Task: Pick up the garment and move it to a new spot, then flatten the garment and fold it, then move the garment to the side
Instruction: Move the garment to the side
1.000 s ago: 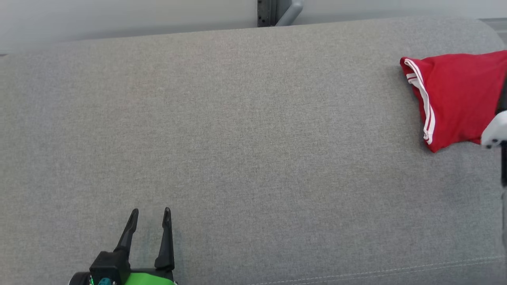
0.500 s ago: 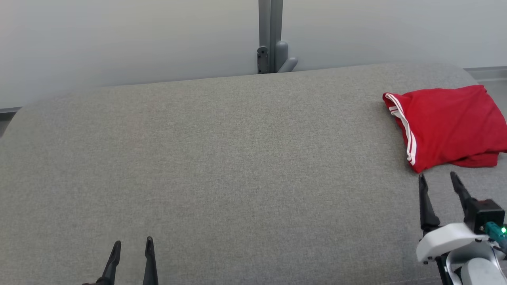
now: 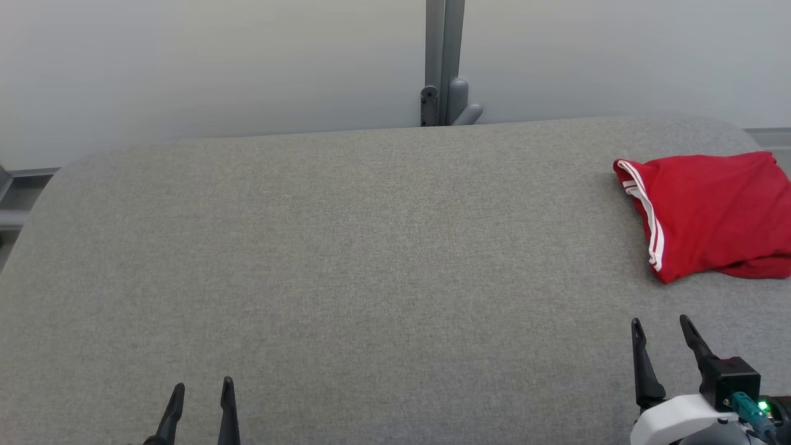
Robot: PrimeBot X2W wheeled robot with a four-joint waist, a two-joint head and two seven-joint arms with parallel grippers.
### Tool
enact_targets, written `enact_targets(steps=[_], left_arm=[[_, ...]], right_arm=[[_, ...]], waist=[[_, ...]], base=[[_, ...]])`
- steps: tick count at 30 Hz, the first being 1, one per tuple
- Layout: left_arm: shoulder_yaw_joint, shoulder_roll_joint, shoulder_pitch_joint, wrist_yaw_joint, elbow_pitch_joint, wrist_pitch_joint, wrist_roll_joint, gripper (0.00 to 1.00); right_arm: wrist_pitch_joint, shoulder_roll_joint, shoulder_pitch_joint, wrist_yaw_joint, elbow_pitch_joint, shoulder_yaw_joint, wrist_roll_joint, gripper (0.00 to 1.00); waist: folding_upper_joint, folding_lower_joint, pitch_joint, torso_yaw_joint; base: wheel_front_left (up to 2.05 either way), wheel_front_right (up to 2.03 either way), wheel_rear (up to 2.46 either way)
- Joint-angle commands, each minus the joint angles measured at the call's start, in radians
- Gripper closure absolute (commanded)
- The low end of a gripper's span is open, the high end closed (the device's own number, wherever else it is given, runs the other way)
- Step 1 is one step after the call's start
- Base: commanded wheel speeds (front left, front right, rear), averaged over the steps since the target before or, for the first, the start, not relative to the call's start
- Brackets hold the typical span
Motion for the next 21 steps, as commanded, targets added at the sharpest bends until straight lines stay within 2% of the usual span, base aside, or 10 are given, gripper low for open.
enact_targets(steps=[1, 21], left_arm=[[0.004, 0.002, -0.011, -0.007, 0.003, -0.002, 0.002, 0.0], [0.014, 0.002, -0.01, -0.013, 0.04, -0.003, 0.011, 0.0]], right_arm=[[-0.002, 0.0, 0.014, -0.002, -0.007, 0.001, -0.011, 0.0], [-0.003, 0.004, 0.003, -0.002, 0.007, 0.026, -0.009, 0.0]], waist=[[0.0, 0.0, -0.003, -0.002], [0.0, 0.0, -0.014, 0.037]], base=[[0.0, 0.0, 0.0], [0.0, 0.0, 0.0]])
